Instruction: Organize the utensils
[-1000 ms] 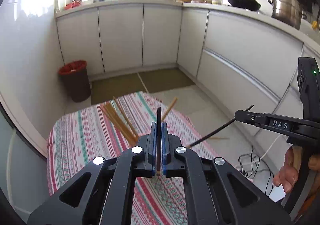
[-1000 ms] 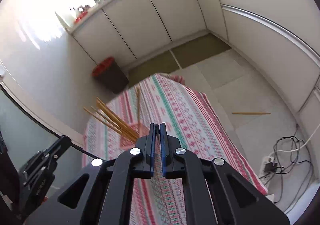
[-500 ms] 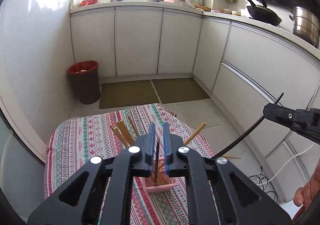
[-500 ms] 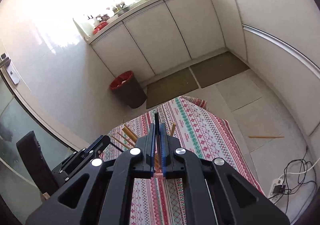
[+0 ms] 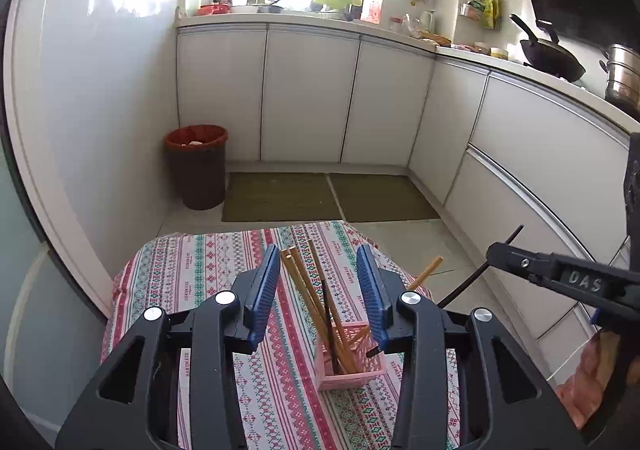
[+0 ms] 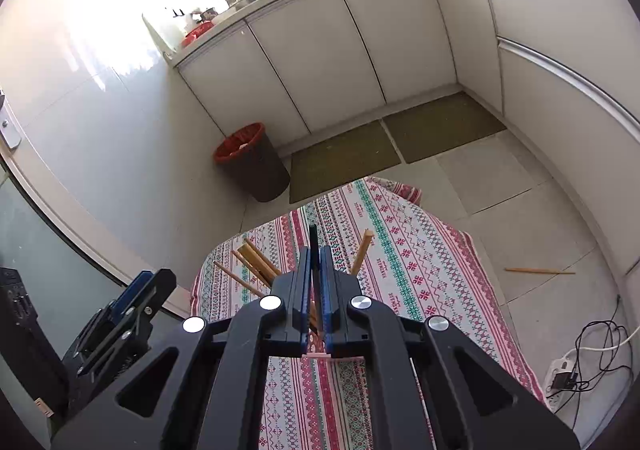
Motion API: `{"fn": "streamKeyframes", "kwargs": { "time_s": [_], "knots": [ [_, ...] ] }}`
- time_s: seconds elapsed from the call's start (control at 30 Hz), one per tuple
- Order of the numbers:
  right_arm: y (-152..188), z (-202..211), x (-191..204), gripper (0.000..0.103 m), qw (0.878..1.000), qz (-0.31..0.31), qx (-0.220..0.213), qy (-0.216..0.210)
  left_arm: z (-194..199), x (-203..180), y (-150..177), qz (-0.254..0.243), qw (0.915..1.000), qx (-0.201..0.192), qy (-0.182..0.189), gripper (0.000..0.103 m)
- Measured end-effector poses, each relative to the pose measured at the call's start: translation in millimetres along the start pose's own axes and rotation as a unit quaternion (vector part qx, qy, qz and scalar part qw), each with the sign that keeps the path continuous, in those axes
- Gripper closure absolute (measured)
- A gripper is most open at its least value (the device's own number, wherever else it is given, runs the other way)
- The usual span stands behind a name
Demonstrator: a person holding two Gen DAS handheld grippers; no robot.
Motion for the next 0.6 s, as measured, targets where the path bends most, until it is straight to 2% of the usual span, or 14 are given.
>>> {"fn": "streamKeyframes", "kwargs": {
  "time_s": [0.2,0.3,0.37,0.4,0.47,0.53,0.6],
  "knots": [
    [19.1,-34.1,-4.0,0.091,0.999,0.014,0.027,0.019,6.3,10.9,-0.5,0.003,0.9998,-0.008,-0.019,0.051],
    [20.2,-32.2,-7.8,0.08,0.999,0.016,0.019,0.026,12.5,13.1,-3.0,0.003,0.9993,-0.019,-0.03,0.043],
    [19.1,-26.4,-10.6,0.072,0.999,0.018,0.008,0.031,15.5,14.7,-4.4,0.001,0.9988,-0.026,-0.042,0.033],
    [19.1,-24.1,-12.4,0.07,0.999,0.021,0.003,0.034,17.3,14.7,-5.0,0.0,0.9983,-0.03,-0.05,0.03],
    [19.6,-19.8,-16.5,0.057,0.998,0.029,-0.007,0.047,22.3,15.6,-6.1,-0.004,0.9963,-0.039,-0.077,0.017],
    [21.0,-15.5,-23.2,0.051,0.997,0.042,-0.02,0.065,29.0,15.4,-5.6,-0.013,0.9924,-0.049,-0.112,0.006],
    [22.4,-11.6,-29.3,0.045,0.995,0.05,-0.03,0.077,32.8,11.6,-2.3,-0.023,0.9897,-0.051,-0.132,0.007]
  ]
}}
Point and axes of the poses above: each gripper's, at about its wrist camera, not at the fingertips, and z roughly against the way its jaws point, x to its left, y to its underside, the point moved 10 cm from there along -z, roughly the way its jaws point, and after that the axes turned 10 degrees about -z, right-handed, at the moved point
